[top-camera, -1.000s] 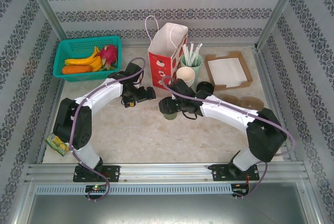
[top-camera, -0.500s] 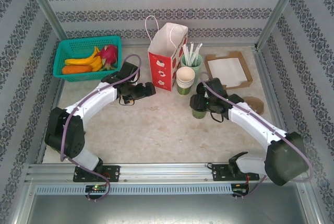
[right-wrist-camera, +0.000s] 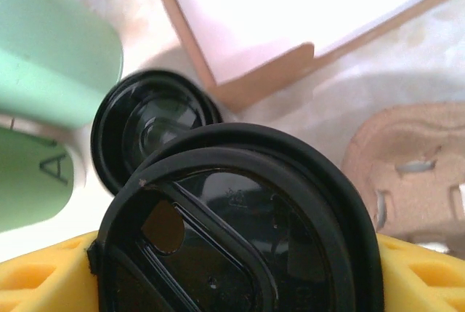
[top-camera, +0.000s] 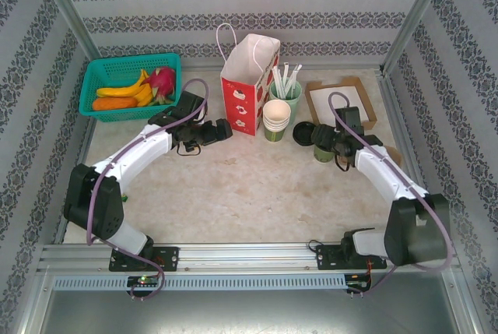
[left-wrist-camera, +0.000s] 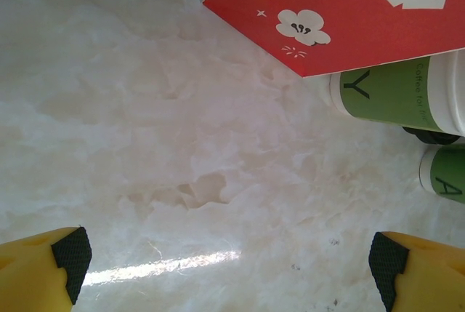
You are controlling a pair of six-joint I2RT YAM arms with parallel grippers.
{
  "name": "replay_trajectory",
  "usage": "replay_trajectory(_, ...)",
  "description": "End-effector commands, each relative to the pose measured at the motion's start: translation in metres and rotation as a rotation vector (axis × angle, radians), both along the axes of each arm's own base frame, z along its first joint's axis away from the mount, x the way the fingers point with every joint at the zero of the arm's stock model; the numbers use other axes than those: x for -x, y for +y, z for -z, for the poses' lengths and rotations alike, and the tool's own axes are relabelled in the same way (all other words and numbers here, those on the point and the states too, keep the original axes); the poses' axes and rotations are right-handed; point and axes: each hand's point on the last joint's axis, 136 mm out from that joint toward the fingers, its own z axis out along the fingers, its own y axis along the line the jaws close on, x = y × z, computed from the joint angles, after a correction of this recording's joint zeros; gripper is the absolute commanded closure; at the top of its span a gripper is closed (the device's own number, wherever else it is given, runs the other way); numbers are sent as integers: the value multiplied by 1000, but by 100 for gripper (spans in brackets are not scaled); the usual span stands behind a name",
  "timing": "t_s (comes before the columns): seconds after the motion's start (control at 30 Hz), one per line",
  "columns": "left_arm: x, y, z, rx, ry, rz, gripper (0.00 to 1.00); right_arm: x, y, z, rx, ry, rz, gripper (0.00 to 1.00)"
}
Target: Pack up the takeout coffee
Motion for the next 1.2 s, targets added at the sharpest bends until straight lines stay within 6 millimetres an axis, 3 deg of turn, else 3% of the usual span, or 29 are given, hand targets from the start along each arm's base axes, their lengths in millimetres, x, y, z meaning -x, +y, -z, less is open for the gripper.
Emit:
replay_trajectory(0.0,-1,4,-11,10,-46,-35,0,-6,-21,19,94,59,32,28)
replay_trajectory(0.13,1,7,-13,7,-54,-45,0,-31,-26,14,110,33,56,28)
replay_trajectory(0.3,3,10,-14,-1,-62,-50,0,-61,-7,5,23,-16,20,28)
replay_trajectory(0.67,5,11,-15,-2,-69,-46,0,-105,30,7,-30,-26,-52,27)
replay_trajectory(0.9,7,14,-18,-7,-82,-49,0,-128,27,13,-3,-12,-29,24)
replay_trajectory(1.17,9,15,-21,-6,-94,-52,0,-139,21,19,15,3,1,21)
